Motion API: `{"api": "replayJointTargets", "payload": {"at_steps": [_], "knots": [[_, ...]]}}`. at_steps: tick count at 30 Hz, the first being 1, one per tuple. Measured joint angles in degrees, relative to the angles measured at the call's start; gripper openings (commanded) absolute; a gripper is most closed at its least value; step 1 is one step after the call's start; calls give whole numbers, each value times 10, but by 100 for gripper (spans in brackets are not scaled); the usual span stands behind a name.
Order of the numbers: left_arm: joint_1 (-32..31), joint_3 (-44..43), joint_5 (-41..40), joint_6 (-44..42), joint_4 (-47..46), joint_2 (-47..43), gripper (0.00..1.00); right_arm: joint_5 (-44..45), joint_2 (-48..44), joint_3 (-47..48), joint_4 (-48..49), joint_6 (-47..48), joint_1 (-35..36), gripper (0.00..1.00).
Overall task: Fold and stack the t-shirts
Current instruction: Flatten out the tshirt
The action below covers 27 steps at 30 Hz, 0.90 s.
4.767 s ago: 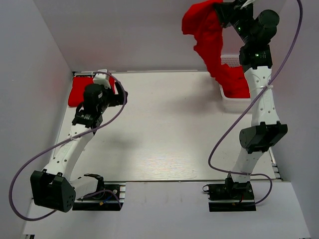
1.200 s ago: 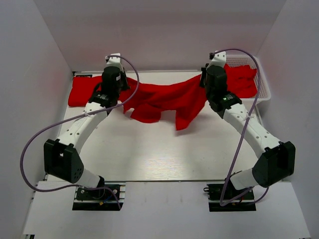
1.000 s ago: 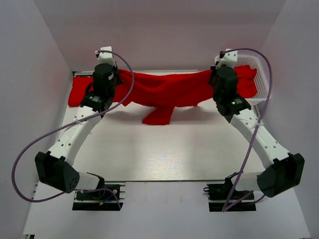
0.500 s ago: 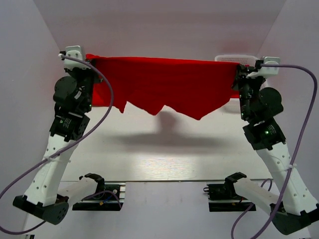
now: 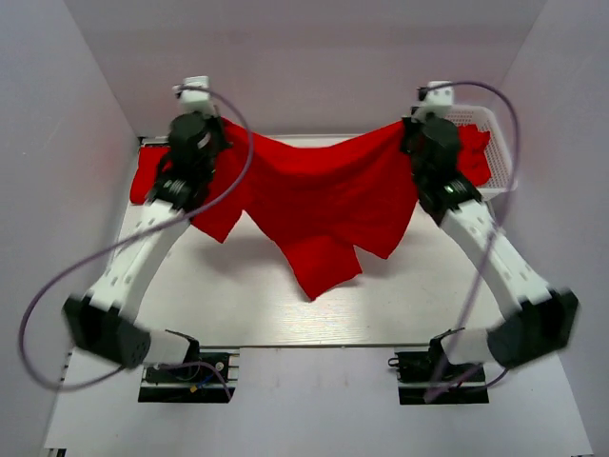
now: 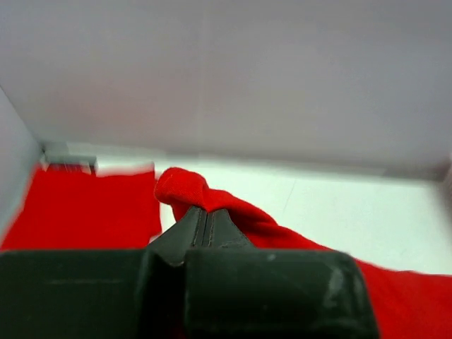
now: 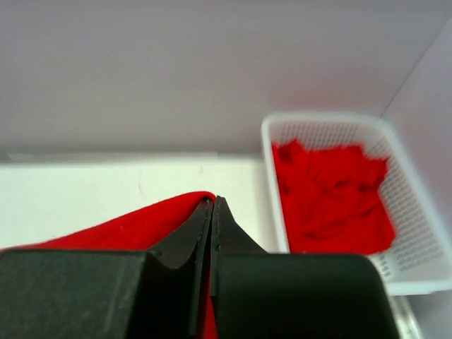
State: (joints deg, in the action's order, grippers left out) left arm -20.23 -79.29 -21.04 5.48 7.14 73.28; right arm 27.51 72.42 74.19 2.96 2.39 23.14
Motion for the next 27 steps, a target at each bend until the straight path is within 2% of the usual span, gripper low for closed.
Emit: {"api": "replayJointTargets", "payload": {"at_steps": [4, 5, 6, 7, 8, 9, 10, 12, 15, 19, 27], "knots": [[9, -62, -10, 37, 28, 211, 0, -7, 188, 58, -23, -38, -23, 0], [13, -90, -8, 44, 46, 271, 7, -15, 241, 86, -36, -48, -32, 13], [18, -132, -4, 50, 62, 337, 22, -25, 298, 124, -54, -59, -41, 30], [23, -179, 2, 55, 81, 403, 48, -34, 361, 174, -76, -69, -51, 43], [28, -225, 7, 57, 103, 460, 77, -41, 422, 230, -94, -74, -60, 51], [34, -287, 10, 61, 132, 527, 99, -45, 479, 286, -115, -80, -68, 62], [39, -346, 15, 67, 152, 585, 99, -47, 531, 342, -146, -83, -73, 75], [48, -414, 26, 73, 183, 656, 99, -54, 601, 417, -180, -89, -83, 90], [59, -418, 40, 71, 211, 674, 99, -66, 615, 429, -225, -87, -90, 90], [63, -312, 42, 76, 200, 585, 99, -97, 540, 356, -217, -87, -87, 90], [67, -66, 19, 146, 195, 322, 99, -161, 330, 180, -209, -141, -79, 90]]}}
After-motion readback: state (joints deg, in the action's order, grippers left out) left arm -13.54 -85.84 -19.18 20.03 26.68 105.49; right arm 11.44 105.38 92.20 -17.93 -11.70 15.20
